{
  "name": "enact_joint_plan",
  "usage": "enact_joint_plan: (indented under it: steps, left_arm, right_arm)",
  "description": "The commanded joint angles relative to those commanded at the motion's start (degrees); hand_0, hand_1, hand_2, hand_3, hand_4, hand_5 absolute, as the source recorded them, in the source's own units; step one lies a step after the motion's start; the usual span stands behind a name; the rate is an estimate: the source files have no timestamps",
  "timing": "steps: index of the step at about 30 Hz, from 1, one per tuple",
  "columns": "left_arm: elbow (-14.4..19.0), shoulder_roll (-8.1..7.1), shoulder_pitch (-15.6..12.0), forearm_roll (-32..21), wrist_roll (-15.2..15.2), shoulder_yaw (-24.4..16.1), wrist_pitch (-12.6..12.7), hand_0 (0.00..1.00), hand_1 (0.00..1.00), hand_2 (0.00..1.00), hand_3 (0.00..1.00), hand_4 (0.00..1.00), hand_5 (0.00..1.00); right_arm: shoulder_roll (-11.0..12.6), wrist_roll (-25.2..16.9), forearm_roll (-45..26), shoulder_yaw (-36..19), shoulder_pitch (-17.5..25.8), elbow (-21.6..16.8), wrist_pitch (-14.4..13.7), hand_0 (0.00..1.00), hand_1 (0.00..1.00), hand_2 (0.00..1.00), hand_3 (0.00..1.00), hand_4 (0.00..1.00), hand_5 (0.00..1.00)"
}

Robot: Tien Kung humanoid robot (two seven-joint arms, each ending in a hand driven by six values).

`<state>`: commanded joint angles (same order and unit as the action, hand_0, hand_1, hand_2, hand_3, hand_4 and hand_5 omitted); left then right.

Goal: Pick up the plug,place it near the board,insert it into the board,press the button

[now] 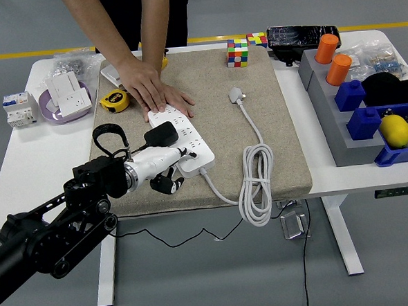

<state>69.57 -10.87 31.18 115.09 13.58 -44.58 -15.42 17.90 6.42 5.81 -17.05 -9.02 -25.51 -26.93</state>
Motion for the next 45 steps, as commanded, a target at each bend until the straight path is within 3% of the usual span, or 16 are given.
enact_joint_plan:
  steps: [27, 32, 39, 43, 44, 45]
  left_arm:
    - [0.1, -0.46, -0.2, 0.7, -0.2, 0.5, -0.8, 0.097, 0.037, 0.165, 0.897, 0.551, 0.002]
    - [3.0, -1.16, -0.9, 1.2, 0.2, -1.1, -1.4, 0.097, 0.037, 0.165, 0.882, 0.55, 0.002]
    - [12.2, -2.69, -3.7, 1.3, 0.3, -7.3, -1.5, 0.1, 0.038, 0.166, 0.845, 0.533, 0.002]
    - [18.2, -3.0, -6.6, -2.0, -1.6, -13.2, 1.6, 0.1, 0.038, 0.166, 0.845, 0.533, 0.002]
    - [19.3, -2.95, -7.3, -3.6, -2.4, -14.8, 3.1, 0.124, 0.033, 0.168, 0.659, 0.528, 0.002]
    - [20.2, -2.85, -8.0, -5.3, -3.1, -16.3, 4.5, 0.124, 0.033, 0.168, 0.659, 0.528, 0.002]
  right_arm:
    - [0.0, 0.0, 0.0, 0.2, 0.3, -0.1, 0.0, 0.957, 0.846, 0.782, 0.795, 0.998, 0.998]
    - [0.0, 0.0, 0.0, 0.1, 0.2, 0.0, 0.0, 0.957, 0.846, 0.783, 0.795, 0.998, 0.998]
    - [-0.2, 0.0, 0.1, -0.5, 0.2, 0.0, 0.0, 0.956, 0.846, 0.782, 0.795, 0.998, 0.998]
    - [-0.3, 0.1, 0.2, -0.8, 0.3, 0.0, 0.0, 0.956, 0.846, 0.782, 0.795, 0.998, 0.998]
    - [-0.3, 0.1, 0.1, -0.9, 0.3, 0.0, 0.0, 0.956, 0.846, 0.783, 0.795, 0.998, 0.998]
    - [-0.4, 0.1, 0.2, -1.0, 0.4, 0.0, 0.0, 0.956, 0.846, 0.783, 0.795, 0.998, 0.998]
